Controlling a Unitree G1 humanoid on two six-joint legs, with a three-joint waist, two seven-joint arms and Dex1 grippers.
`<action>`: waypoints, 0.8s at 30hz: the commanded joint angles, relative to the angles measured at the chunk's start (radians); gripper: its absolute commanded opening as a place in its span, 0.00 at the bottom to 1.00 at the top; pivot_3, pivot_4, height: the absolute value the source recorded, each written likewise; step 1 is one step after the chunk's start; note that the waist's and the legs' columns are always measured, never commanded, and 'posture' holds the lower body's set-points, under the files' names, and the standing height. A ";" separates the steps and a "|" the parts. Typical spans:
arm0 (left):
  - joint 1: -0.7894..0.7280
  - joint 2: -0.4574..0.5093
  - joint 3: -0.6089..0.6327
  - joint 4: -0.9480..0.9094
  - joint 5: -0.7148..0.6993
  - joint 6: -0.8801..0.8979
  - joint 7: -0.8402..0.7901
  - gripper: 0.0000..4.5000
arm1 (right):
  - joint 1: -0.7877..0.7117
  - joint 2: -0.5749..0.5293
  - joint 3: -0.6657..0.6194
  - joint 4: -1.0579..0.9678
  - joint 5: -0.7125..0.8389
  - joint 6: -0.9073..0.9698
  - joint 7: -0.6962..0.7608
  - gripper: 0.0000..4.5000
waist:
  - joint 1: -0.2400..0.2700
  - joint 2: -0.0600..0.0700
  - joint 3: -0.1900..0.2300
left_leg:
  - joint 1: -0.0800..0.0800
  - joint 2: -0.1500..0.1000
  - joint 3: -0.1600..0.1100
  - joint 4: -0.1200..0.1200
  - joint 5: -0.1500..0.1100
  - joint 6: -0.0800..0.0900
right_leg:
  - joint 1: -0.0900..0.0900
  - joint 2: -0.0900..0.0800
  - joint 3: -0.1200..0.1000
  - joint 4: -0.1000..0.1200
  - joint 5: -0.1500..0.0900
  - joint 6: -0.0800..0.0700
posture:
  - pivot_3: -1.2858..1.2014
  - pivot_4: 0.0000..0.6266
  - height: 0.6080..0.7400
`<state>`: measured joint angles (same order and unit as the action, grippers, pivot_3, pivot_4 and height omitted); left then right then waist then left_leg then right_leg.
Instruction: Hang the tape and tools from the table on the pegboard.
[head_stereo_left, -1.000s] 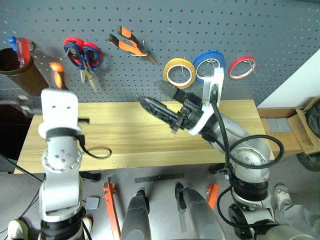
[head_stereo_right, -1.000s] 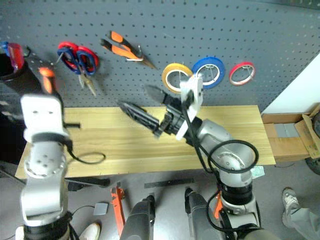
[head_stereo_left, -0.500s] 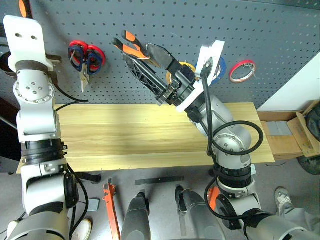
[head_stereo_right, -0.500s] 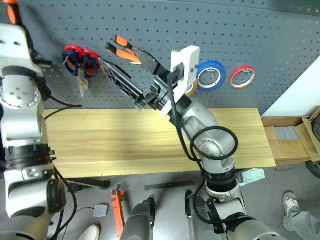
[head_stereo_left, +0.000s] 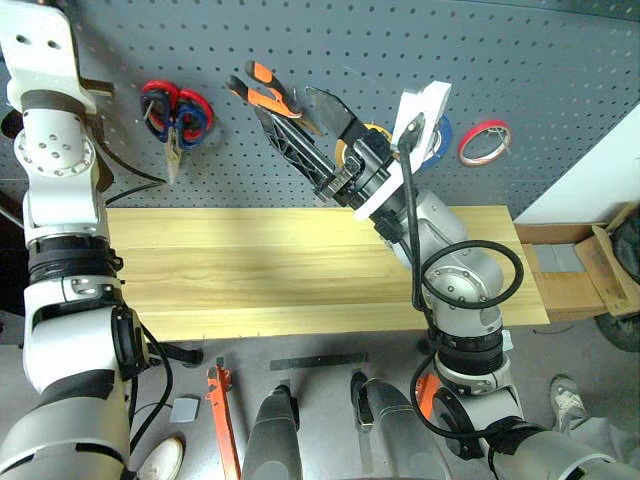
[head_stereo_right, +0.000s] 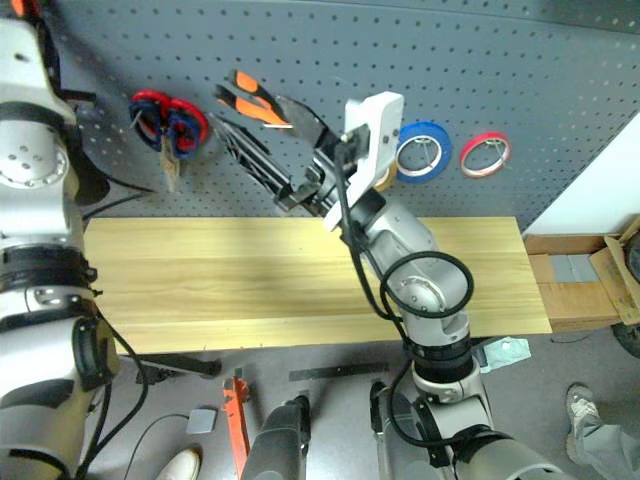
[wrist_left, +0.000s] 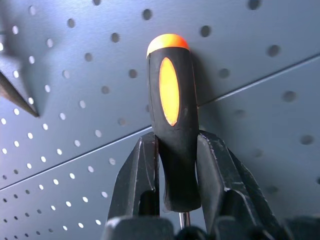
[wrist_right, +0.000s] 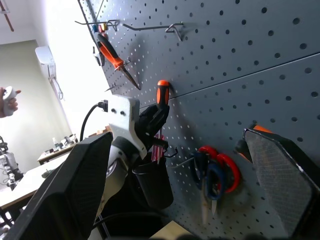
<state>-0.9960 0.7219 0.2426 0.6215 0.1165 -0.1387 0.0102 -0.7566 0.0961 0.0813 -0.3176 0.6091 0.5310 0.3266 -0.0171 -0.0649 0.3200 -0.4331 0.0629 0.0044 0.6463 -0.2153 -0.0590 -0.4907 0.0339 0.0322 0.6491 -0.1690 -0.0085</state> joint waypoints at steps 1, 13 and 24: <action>0.027 0.022 0.028 -0.090 -0.020 0.031 0.001 0.15 | -0.010 0.005 0.007 -0.012 -0.004 -0.035 0.013 1.00 | 0.000 0.000 0.000 | 0.000 0.000 0.000 0.000 0.000 0.000 | 0.000 0.000 0.000 0.000 0.000 0.000 | 0.53 0.43 1.00; 0.171 0.013 0.103 -0.459 -0.072 0.282 0.003 0.15 | -0.015 0.005 0.004 0.017 -0.019 -0.065 0.028 1.00 | 0.010 0.000 0.000 | -0.001 0.000 -0.002 0.000 0.000 0.000 | 0.000 -0.001 -0.001 0.001 0.000 -0.001 | 0.54 0.41 1.00; 0.061 0.113 0.082 -0.307 -0.057 0.206 -0.031 0.15 | -0.016 0.008 0.004 0.032 -0.032 -0.078 0.034 1.00 | 0.016 -0.001 -0.001 | 0.000 0.000 -0.002 0.001 0.001 -0.001 | 0.001 0.000 -0.002 0.000 0.001 -0.001 | 0.54 0.41 1.00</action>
<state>-0.9077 0.8039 0.3207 0.2916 0.0505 0.1283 -0.0057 -0.7592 0.0966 0.0835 -0.2589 0.5719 0.4802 0.3526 -0.0015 -0.0656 0.3195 -0.4331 0.0627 0.0024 0.6473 -0.2143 -0.0595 -0.4896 0.0338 0.0304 0.6496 -0.1681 -0.0092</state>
